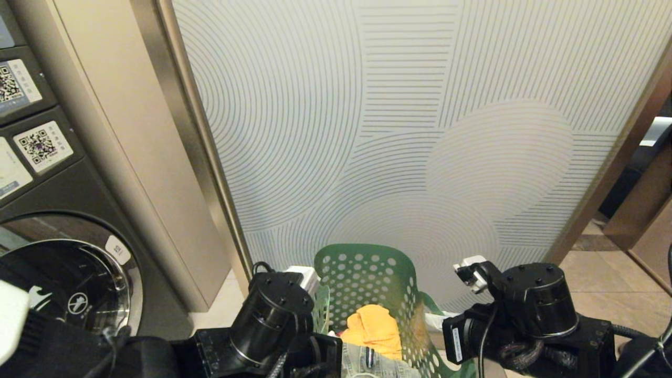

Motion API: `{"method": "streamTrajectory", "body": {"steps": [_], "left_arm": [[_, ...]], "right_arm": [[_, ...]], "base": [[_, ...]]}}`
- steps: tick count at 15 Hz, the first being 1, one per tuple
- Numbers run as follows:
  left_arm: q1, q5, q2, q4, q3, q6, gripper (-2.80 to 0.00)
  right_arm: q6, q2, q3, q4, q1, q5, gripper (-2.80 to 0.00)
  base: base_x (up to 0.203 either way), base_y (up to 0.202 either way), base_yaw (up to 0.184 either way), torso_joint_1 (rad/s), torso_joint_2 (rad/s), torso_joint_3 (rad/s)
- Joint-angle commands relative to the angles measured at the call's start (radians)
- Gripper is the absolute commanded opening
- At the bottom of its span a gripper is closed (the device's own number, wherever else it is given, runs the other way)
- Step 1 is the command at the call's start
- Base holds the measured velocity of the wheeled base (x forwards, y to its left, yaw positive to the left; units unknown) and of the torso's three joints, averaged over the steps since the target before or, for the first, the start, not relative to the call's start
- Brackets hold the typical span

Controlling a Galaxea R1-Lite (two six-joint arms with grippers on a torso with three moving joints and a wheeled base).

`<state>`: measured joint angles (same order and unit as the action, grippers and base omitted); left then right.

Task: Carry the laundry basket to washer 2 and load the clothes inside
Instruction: Pick up the clothes basket and put it beside the washing machine

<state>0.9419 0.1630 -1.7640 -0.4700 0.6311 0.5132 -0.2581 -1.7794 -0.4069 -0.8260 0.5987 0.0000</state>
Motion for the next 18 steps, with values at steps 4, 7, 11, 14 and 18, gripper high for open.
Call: {"method": "streamTrajectory", "body": {"steps": [4,7,11,14,18], "left_arm": [[0.0,-0.001,-0.001,-0.002,0.001,0.005,-2.8],[0.0,-0.002,-0.002,-0.002,0.001,0.004,-2.8],[0.003,-0.002,-0.003,-0.002,0.004,0.002,-2.8],[0.003,-0.002,-0.003,-0.002,0.004,0.001,-2.8],[0.005,-0.005,-0.005,-0.002,0.002,0.001,-2.8]], "right_arm": [[0.002,-0.002,0.01,-0.004,0.0,0.001,-2.8],[0.002,-0.002,0.009,-0.004,0.001,0.0,-2.8],[0.008,-0.002,0.01,-0.004,0.0,-0.002,-2.8],[0.008,-0.002,0.011,-0.004,0.0,-0.006,-2.8],[0.008,-0.008,0.011,-0.004,0.0,-0.051,-2.8]], "base": [[0.0,0.0,0.0,0.035,-0.06,-0.036],[0.0,0.0,0.0,0.0,0.0,0.0],[0.0,0.0,0.0,0.0,0.0,0.0],[0.0,0.0,0.0,0.0,0.0,0.0],[0.0,0.0,0.0,0.0,0.0,0.0]]}}
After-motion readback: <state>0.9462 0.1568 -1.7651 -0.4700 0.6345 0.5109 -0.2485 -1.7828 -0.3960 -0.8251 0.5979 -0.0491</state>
